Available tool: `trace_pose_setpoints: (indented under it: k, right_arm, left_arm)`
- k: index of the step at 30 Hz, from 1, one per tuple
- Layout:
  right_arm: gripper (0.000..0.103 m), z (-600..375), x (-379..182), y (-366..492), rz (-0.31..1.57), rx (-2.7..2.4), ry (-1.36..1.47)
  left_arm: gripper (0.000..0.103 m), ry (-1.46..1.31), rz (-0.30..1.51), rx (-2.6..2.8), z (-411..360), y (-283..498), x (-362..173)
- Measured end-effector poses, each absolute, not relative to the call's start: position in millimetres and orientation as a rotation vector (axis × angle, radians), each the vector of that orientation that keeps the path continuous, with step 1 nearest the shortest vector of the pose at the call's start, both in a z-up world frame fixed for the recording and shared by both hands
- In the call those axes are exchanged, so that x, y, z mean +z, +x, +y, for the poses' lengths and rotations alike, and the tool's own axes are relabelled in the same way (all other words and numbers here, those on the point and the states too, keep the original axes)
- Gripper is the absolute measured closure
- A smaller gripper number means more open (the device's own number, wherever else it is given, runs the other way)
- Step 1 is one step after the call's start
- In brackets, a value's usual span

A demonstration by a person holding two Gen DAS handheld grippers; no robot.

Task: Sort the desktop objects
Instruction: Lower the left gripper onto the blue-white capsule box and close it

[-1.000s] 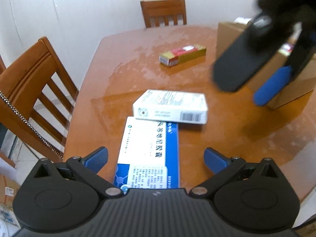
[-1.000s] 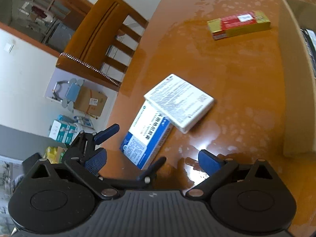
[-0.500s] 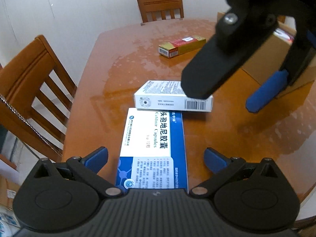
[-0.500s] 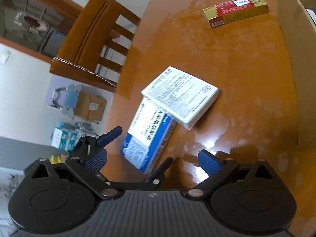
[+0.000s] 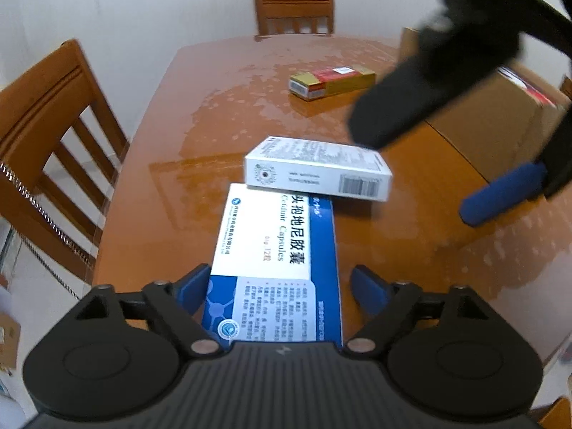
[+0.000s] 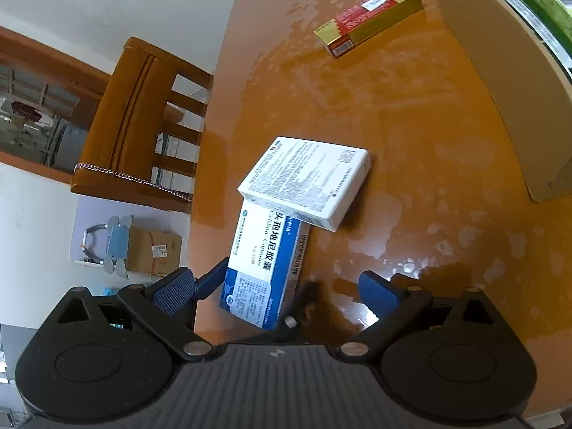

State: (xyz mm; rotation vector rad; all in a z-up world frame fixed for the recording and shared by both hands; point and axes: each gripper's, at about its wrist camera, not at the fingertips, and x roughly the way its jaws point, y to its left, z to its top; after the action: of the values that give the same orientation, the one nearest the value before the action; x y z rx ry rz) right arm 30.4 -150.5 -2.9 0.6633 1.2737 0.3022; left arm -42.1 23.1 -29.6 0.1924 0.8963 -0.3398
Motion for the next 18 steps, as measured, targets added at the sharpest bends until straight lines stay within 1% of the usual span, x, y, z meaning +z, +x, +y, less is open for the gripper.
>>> trace_pose_setpoints:
  k: [1, 2, 3, 18]
  right_arm:
    - [0.002, -152, -3, 30, 1.276, 0.304, 0.661]
    - [0.002, -154, -3, 30, 1.277, 0.308, 0.659]
    - [0.002, -156, -4, 31, 1.279, 0.312, 0.659]
    - [0.002, -196, -2, 35, 1.293, 0.381, 0.634]
  left_arm:
    - [0.022, 0.182, 0.897, -0.329, 23, -42, -29]
    - [0.028, 0.172, 0.897, -0.318, 23, -41, -29]
    - [0.03, 0.166, 0.899, -0.308, 22, -40, -28]
    - [0.031, 0.177, 0.908, -0.206, 7, -46, -16]
